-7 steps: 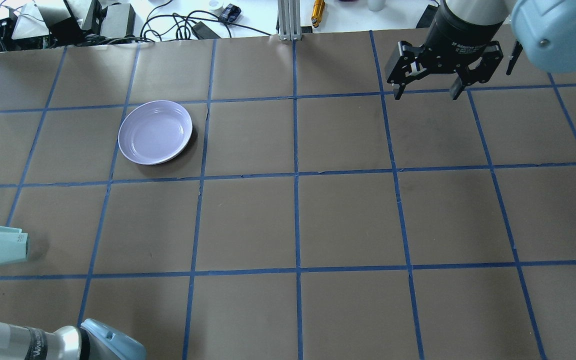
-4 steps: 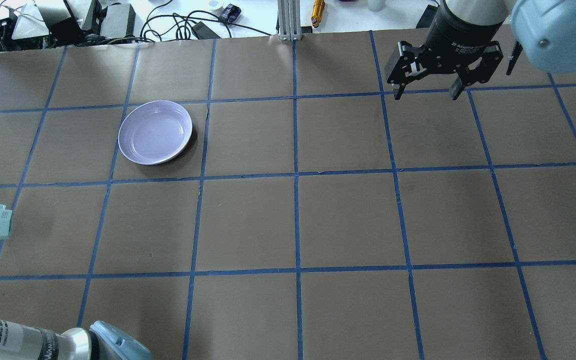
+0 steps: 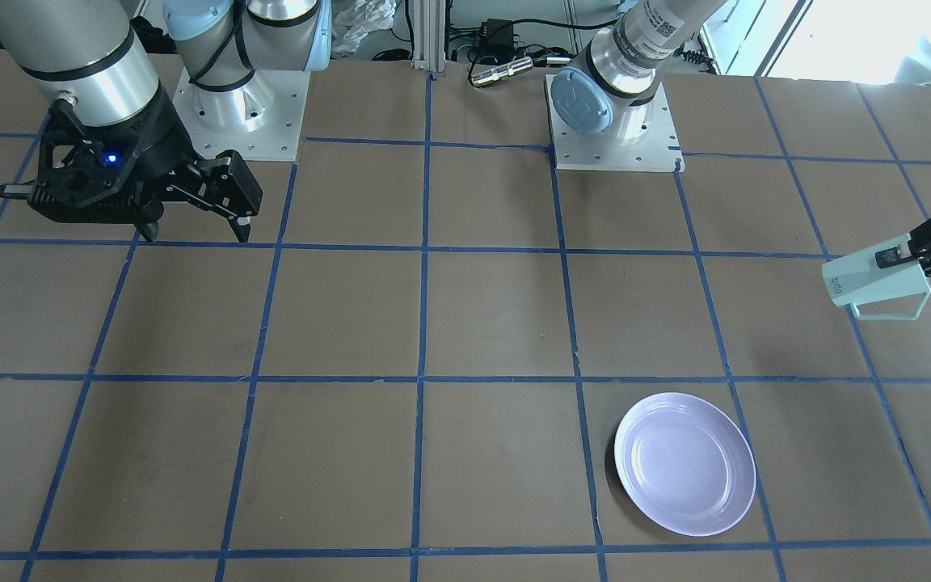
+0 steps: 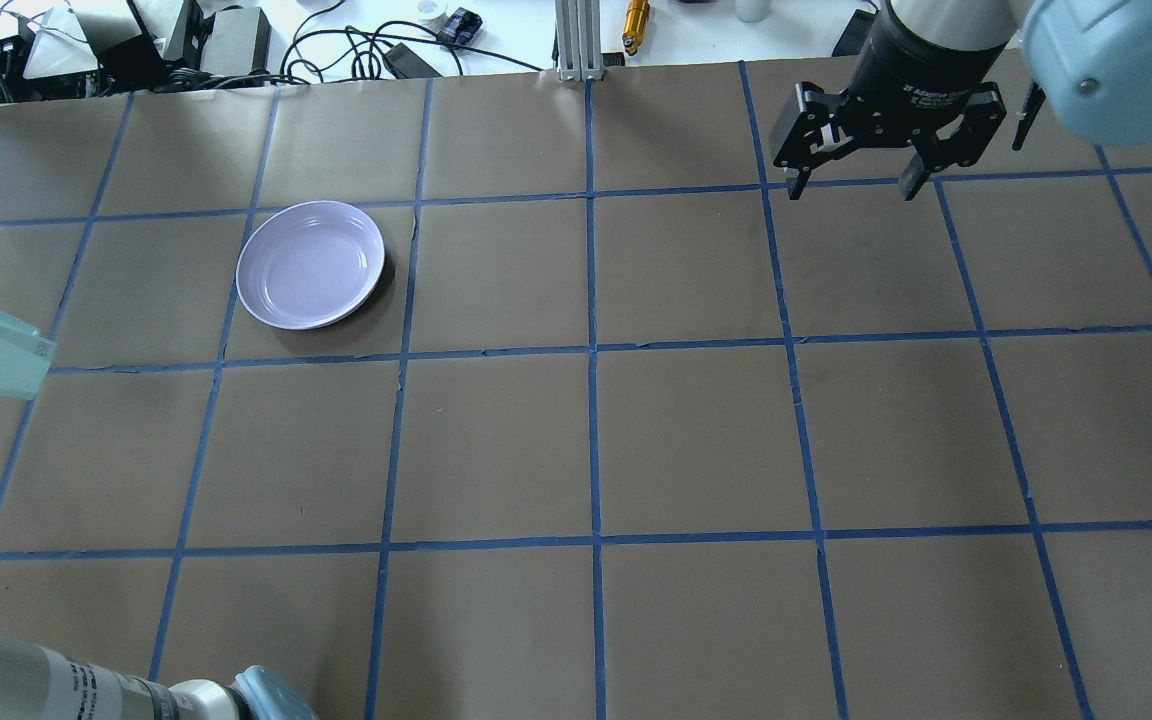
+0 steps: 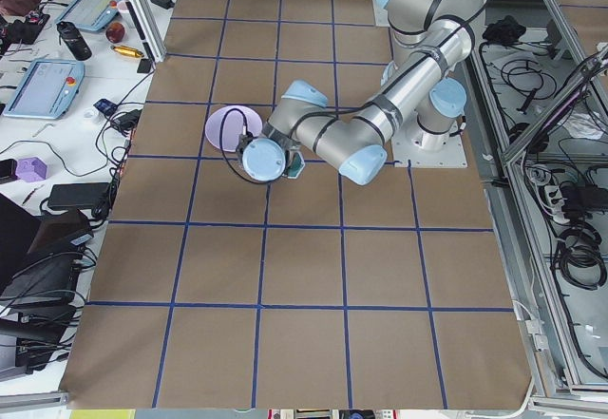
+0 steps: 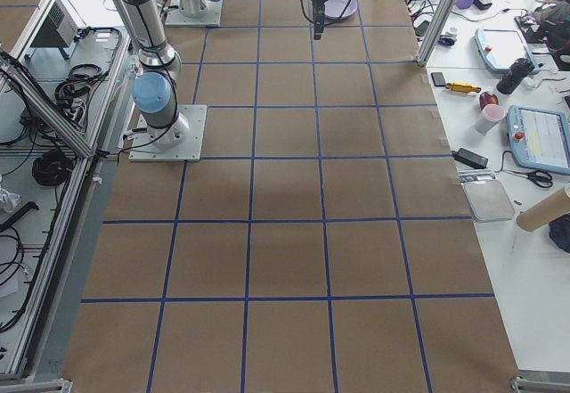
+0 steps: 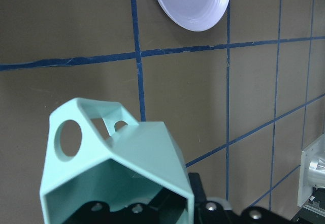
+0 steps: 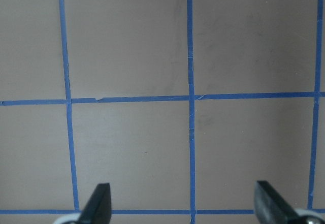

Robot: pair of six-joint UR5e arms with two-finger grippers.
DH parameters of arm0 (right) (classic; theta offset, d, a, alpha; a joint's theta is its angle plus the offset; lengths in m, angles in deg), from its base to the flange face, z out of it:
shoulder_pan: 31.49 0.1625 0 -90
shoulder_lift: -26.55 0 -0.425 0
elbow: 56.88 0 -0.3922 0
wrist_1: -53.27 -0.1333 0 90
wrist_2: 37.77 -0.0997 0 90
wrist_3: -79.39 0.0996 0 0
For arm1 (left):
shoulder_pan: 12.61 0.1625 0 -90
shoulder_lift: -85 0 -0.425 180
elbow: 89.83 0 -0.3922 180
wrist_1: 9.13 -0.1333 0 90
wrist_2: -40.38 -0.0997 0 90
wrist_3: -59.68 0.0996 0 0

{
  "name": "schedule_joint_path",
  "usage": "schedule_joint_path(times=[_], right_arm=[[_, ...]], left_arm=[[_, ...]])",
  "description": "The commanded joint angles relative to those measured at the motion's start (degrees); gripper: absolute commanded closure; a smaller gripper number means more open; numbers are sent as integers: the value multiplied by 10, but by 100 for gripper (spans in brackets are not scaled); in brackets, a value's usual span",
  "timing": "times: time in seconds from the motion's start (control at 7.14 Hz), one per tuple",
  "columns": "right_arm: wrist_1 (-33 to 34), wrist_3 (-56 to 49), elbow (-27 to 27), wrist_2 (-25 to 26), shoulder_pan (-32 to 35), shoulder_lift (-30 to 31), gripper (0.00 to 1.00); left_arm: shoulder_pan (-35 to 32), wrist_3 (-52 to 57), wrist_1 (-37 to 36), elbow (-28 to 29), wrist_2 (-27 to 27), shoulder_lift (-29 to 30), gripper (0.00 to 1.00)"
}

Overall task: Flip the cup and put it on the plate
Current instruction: 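Lift the cup with the left gripper and rotate it upright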

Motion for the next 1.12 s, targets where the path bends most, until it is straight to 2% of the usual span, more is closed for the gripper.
schedule_joint_path(times=[0.0,0.28,0.56,0.7,0.98], right_arm=[[1,0,0,-1,0,0,0],[1,0,0,-1,0,0,0],[1,0,0,-1,0,0,0],[1,0,0,0,0,0,0],[1,0,0,0,0,0,0]], left_arm=[[-112,-121,-63,2,-36,-20,100],[-179,-179,-156,-5,-76,-8,100],[-243,-258,-218,-5,-103,4,100],[-271,-258,-243,-11,-131,14,100],[-304,-255,-307,-20,-148,37,100]])
